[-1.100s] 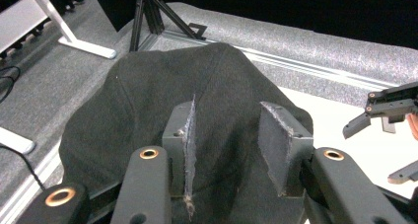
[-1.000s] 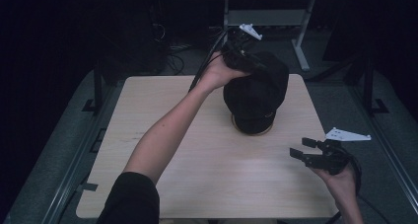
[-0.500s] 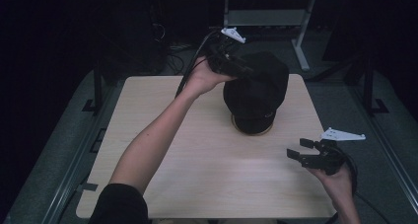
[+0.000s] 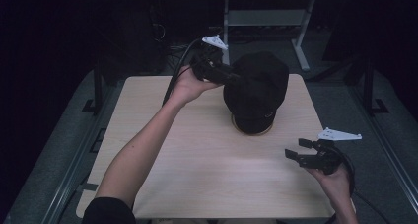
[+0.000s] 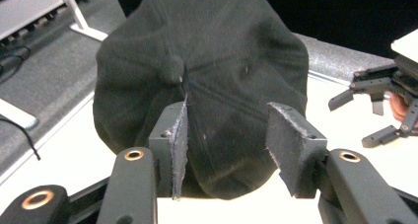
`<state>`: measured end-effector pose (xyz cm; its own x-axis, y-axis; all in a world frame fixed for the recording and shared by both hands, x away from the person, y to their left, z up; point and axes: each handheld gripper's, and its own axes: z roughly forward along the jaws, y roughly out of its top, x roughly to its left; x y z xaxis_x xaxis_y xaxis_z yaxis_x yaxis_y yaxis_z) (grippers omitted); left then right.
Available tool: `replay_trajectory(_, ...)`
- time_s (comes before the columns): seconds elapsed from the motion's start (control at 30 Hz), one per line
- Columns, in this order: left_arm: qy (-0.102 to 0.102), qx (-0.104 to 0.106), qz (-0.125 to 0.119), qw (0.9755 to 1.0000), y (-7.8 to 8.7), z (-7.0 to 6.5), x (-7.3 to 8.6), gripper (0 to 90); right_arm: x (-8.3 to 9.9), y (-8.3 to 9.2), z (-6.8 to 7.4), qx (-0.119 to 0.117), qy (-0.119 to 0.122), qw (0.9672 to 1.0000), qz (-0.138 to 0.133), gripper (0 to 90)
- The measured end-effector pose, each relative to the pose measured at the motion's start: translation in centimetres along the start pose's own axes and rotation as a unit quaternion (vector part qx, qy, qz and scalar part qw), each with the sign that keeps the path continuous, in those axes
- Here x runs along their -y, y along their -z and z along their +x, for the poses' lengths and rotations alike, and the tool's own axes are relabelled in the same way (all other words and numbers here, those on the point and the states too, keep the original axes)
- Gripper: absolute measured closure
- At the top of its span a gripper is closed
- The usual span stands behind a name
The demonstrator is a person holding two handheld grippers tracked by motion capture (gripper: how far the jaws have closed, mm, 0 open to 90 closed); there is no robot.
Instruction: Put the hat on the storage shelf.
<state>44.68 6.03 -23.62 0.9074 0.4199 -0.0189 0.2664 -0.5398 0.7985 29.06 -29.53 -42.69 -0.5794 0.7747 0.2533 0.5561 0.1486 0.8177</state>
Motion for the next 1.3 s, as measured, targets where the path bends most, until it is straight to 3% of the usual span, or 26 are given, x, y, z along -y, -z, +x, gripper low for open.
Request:
replay_trajectory(0.27,0.003,-0.002,-0.003,1.0,0.8,-0.1,1.8,50.5,-0.1,-0.3,0.5,0.002,0.011,0.9999,0.003,20.0)
replay_trajectory(1.3,0.031,-0.027,-0.011,0.9991,3.8,-0.7,7.2,41.8,-0.4,-0.9,1.4,0.001,0.01,0.9999,0.008,19.6)
